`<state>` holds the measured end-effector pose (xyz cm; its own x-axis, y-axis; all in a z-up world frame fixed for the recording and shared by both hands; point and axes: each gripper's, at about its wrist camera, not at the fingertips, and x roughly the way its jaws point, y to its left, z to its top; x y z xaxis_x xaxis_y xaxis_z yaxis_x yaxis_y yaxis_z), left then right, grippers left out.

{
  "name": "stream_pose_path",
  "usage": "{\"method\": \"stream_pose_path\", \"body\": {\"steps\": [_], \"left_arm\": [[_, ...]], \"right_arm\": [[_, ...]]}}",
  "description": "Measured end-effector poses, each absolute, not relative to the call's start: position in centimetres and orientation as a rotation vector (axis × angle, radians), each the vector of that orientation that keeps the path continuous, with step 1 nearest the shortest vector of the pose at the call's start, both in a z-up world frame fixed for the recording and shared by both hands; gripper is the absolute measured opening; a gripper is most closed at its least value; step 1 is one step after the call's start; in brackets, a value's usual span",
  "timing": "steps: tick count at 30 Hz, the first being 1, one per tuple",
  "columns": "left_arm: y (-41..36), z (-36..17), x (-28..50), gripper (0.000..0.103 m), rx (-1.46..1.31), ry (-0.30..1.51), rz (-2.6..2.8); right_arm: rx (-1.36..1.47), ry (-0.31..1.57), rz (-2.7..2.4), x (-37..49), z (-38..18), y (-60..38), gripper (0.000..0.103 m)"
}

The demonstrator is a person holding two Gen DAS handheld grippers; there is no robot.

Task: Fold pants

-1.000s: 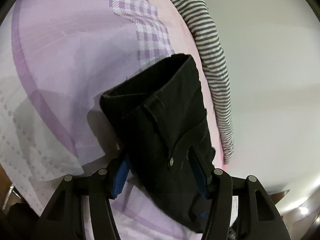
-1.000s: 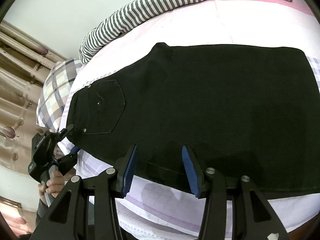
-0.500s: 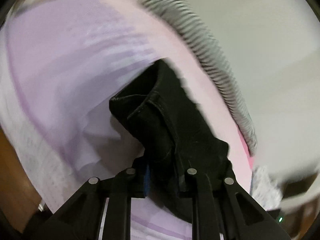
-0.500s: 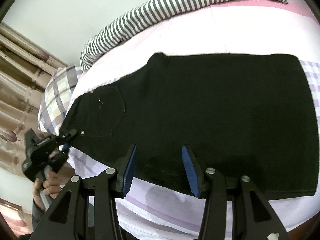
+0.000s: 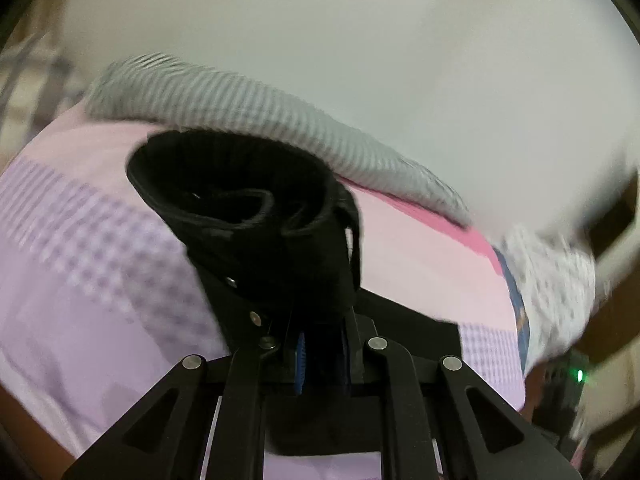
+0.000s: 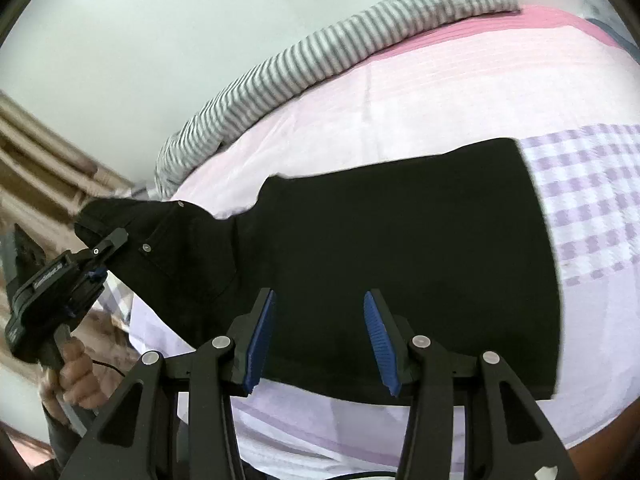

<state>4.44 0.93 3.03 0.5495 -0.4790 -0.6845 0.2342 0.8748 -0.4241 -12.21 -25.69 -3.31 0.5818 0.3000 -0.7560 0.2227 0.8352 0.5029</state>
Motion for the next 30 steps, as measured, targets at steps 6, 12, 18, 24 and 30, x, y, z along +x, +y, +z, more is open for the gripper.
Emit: {"method": "stream_pose_path", "body": {"steps": [6,12,18,24,30], "left_arm": [[-8.2,2.6,2.0,0.013,-0.109,0.913,-0.615],[-15.5,-3.2,-0.3,0.013,0.027,1.092,-0.727],[-18.4,-6.1,-0.6,0.016,0.129,1.191,-0.704],[-18.3,-5.9,-1.3,0.036,0.144,1.220,-0.765],[-16.3,-2.8,-2.1,0.046,0.104,1.160,-0.845]], "right_arm": [[0.650,0.924,-0.015,-13.6,-2.9,-29.1,0.044],[0.693,0.892,-0.067,-15.1,-2.9,-31.9,0.044],[0.724,0.898,-0.084,-15.8,-3.6,-33.1,0.044],[0.757,0.909,-0.066,-15.6,-4.2,-33.4,0.044],[0.750,0.937,-0.042,-15.3,-4.5,-33.1,0.044]]}}
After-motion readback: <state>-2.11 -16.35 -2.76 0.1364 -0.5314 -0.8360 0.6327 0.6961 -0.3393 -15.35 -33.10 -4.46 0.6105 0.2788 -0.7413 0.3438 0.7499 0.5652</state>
